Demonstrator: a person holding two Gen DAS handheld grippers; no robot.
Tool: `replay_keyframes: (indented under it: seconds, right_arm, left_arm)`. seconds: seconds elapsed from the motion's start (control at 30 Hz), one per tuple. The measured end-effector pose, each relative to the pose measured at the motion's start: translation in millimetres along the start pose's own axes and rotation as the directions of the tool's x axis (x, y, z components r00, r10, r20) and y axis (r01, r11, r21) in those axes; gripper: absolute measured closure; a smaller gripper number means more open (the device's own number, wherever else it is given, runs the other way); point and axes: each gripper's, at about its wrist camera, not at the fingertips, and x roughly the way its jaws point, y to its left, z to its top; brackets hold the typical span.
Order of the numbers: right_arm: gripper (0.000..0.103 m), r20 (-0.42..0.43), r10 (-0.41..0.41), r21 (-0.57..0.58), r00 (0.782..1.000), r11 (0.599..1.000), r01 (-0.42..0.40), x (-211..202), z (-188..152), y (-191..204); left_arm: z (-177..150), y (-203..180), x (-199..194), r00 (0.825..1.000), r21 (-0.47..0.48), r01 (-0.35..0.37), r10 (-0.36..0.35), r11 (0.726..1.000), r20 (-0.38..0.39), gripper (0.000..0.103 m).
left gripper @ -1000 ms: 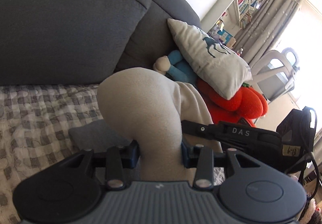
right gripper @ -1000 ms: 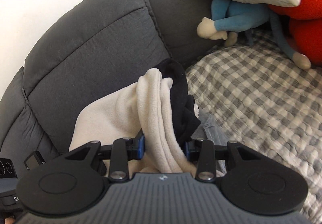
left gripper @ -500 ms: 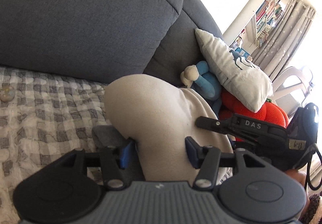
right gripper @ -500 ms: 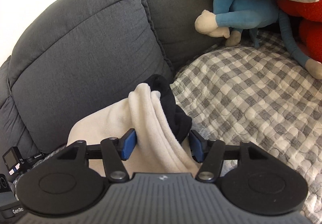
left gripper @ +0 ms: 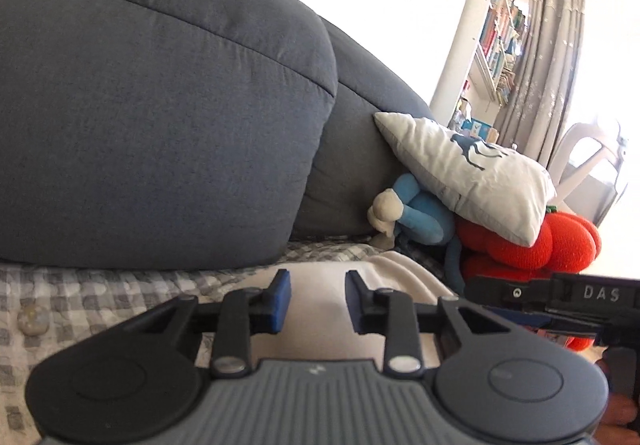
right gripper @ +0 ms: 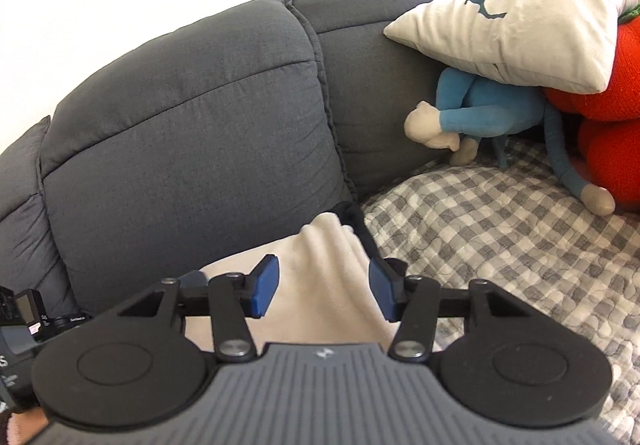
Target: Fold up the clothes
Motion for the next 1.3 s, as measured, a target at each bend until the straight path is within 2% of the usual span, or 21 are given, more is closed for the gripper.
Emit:
replay_keyframes:
  seconds: [0.13, 0.3, 0.4, 0.53, 0.63, 0.83, 0.9, 0.97, 1.07, 1.17, 1.23, 1.27, 1.3]
  right_arm:
    - [0.049, -0.033, -0.024, -0.009, 0.999, 1.000, 0.024, 9, -8, -8]
    - [0.050, -0.093, -0.151, 0.024, 0.984, 0.988, 0.153, 23, -21, -37]
    - [0.050, -0.100, -0.109, 0.124, 0.989, 0.985, 0.121, 20, -27, -53]
    - [0.050, -0.057, -0.075, 0.209, 0.996, 0.974, 0.086, 0, -27, -62]
    - [0.050, -0.034, -0.036, 0.269, 0.999, 0.962, 0.044, -14, -25, -69]
    - [0.051, -0.062, 0.030, 0.352, 0.998, 0.936, -0.007, -22, -28, -68]
    - [0.054, -0.071, 0.055, 0.388, 0.996, 0.921, -0.023, -20, -31, -68]
    - [0.055, -0.081, 0.074, 0.420, 0.994, 0.907, -0.033, -16, -35, -68]
    - [0.056, -0.109, 0.049, 0.441, 0.993, 0.898, 0.004, -8, -39, -68]
    - [0.056, -0.077, 0.077, 0.505, 0.994, 0.863, -0.028, -5, -43, -74]
    - [0.064, -0.057, 0.076, 0.523, 0.995, 0.852, -0.035, -3, -42, -74]
    - [0.086, -0.056, 0.067, 0.522, 0.996, 0.853, -0.028, -2, -41, -73]
    - [0.091, -0.063, 0.053, 0.515, 0.997, 0.857, -0.013, -2, -39, -71]
  left_arm:
    - [-13, -12, 15, 0.999, 0.020, 0.030, -0.029, 0.999, -0.029, 0.073]
    - [-32, -40, 25, 1.000, 0.177, -0.002, 0.006, 0.984, -0.020, 0.073]
    - [-40, -51, 23, 1.000, 0.270, -0.029, 0.028, 0.962, 0.007, 0.073]
    - [-26, -37, 15, 1.000, 0.162, 0.015, -0.014, 0.987, -0.006, 0.073]
    - [-17, -28, 8, 0.999, 0.100, 0.045, -0.044, 0.994, -0.013, 0.073]
    - [-7, -27, -14, 0.995, 0.081, 0.098, -0.098, 0.992, 0.002, 0.082]
    - [-6, -27, -17, 0.992, 0.088, 0.125, -0.124, 0.988, -0.008, 0.085]
    - [-8, -28, -14, 0.989, 0.096, 0.147, -0.144, 0.984, -0.045, 0.088]
    - [-17, -27, -7, 0.982, 0.082, 0.168, -0.159, 0.982, -0.102, 0.091]
    - [-25, -28, -3, 0.974, 0.062, 0.191, -0.181, 0.980, -0.137, 0.091]
    - [-29, -32, -2, 0.972, 0.071, 0.197, -0.185, 0.978, -0.146, 0.091]
    - [-30, -33, -2, 0.971, 0.079, 0.199, -0.186, 0.977, -0.147, 0.091]
    - [-29, -35, -3, 0.971, 0.087, 0.202, -0.188, 0.976, -0.146, 0.091]
